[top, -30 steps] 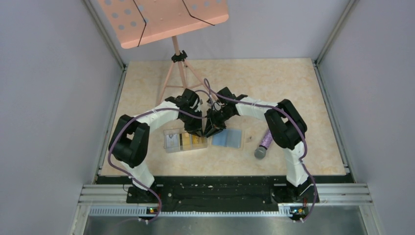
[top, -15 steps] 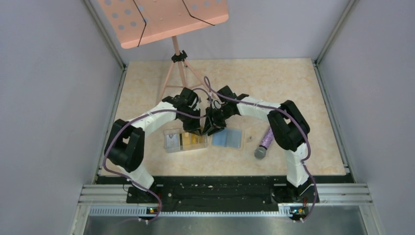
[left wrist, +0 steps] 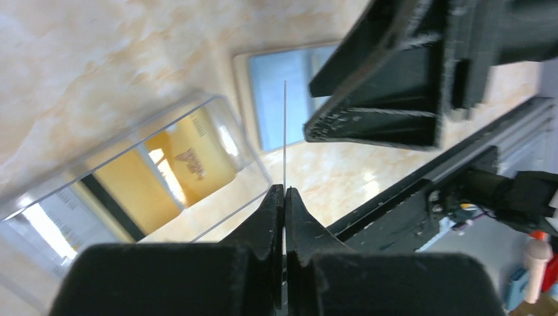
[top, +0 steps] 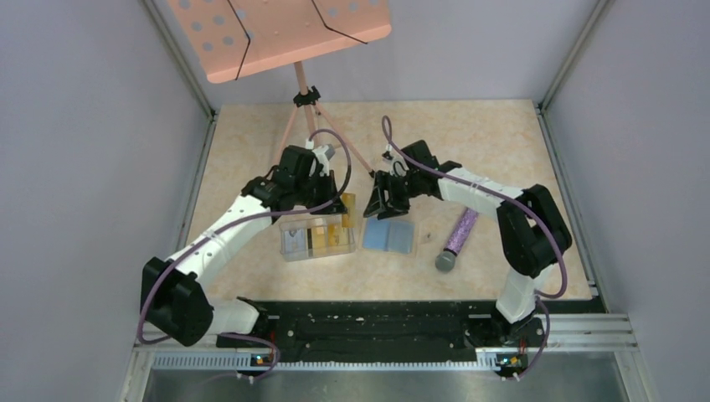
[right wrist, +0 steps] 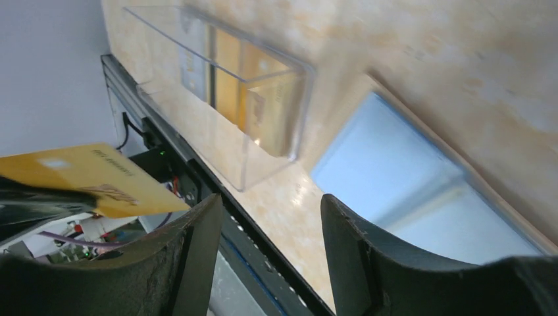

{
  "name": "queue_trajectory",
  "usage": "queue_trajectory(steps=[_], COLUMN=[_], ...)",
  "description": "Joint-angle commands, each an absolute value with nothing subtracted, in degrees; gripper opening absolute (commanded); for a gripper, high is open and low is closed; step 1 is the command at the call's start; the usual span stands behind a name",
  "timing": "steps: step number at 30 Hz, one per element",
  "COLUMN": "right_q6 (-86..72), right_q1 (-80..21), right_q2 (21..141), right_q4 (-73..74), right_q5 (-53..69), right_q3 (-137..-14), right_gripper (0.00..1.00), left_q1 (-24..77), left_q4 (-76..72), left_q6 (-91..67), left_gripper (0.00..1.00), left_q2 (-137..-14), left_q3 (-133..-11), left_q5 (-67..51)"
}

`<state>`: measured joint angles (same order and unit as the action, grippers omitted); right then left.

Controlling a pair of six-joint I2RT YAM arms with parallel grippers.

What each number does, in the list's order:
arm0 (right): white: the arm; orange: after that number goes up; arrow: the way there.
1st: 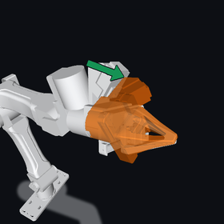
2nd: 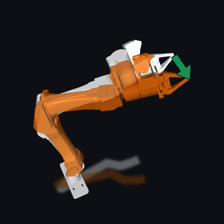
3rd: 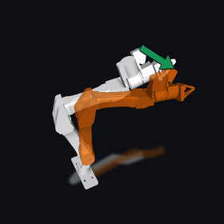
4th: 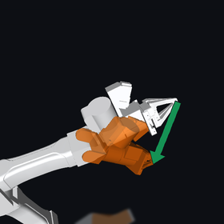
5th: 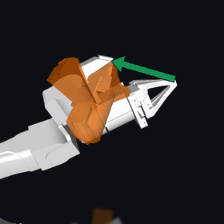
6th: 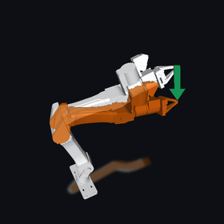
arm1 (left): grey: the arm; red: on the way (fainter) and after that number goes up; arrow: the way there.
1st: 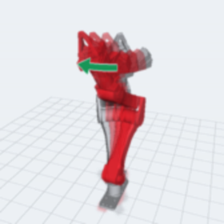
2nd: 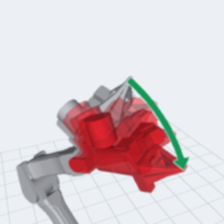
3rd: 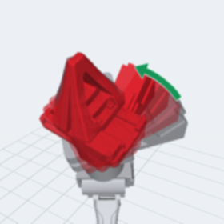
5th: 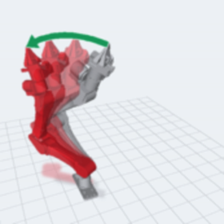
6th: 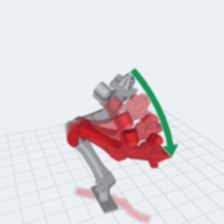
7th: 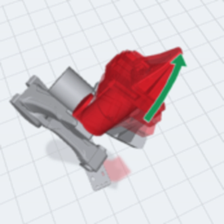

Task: Put the credit cards into the card holder
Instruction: Pick up the credit card from the storage box, then insert the credit card into the card holder.

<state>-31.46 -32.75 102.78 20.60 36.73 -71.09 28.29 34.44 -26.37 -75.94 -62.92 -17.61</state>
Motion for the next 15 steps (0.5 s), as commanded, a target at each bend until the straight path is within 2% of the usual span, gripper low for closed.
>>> queue_trajectory(steps=[1, 6, 15], right_q6=[-30.13, -29.03, -26.76], right_q1=[-29.33, -26.61, -24.39], right_q2=[98.55, 96.64, 95.44], right_q4=[19.51, 20.77, 23.99], right_q5=[35.28, 33.47, 27.85], right_q3=[-65.47, -59.64, -54.94], right_gripper=[0.56, 0.51, 0.37], left_q1=[28.58, 29.25, 31.70], left_q4=[18.53, 8.86, 14.85], left_q6=[-32.28, -40.00, -37.09], left_gripper=[0.00, 0.00, 0.00], left_q2=[-75.94, -82.54, -96.48], left_q3=[-58.13, -56.82, -63.37], left_q5=[-28.25, -36.01, -36.20])
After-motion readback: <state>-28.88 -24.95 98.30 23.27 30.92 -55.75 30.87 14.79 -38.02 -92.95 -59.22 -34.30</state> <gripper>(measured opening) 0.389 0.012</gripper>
